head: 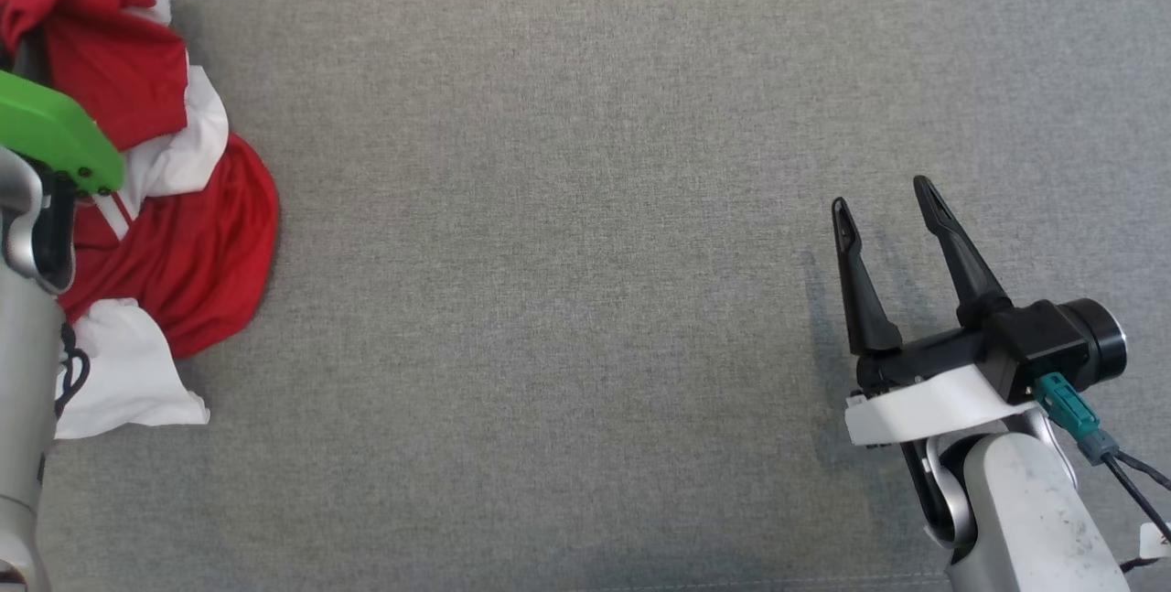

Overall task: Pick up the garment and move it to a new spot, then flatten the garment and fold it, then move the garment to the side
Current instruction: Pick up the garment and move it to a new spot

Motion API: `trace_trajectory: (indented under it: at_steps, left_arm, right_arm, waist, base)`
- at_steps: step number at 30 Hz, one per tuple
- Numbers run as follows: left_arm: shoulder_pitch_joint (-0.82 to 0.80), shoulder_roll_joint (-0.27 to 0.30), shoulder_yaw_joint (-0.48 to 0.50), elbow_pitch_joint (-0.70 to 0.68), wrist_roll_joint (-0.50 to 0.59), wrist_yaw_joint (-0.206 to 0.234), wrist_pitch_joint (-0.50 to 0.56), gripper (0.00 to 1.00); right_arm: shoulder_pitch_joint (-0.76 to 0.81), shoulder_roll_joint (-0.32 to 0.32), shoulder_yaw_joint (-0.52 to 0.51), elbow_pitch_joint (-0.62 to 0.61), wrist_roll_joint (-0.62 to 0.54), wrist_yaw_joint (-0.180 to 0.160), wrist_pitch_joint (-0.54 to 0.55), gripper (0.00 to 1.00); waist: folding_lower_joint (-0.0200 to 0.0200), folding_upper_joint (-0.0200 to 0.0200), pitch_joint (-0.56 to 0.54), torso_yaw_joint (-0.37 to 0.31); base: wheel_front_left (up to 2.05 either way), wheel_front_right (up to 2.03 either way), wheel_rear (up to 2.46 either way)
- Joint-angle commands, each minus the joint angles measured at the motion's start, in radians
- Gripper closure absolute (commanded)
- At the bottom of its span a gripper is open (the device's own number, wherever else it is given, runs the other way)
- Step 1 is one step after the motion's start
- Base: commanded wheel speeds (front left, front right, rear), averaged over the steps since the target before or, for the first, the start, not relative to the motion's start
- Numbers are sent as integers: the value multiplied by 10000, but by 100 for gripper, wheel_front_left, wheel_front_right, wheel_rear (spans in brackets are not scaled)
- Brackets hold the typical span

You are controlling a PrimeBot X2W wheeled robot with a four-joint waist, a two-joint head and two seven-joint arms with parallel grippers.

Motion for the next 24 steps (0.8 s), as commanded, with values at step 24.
trace_trajectory:
  at_steps: [24]
  left_arm:
    - [4957, -2553, -3234, -7548, -239, 1432, 2573, 100]
  right_arm:
    - [940, 18, 3, 274, 1285, -10, -34, 0]
  waist:
    - [-1, 11, -2123, -2116]
  base:
    - [0, 0, 0]
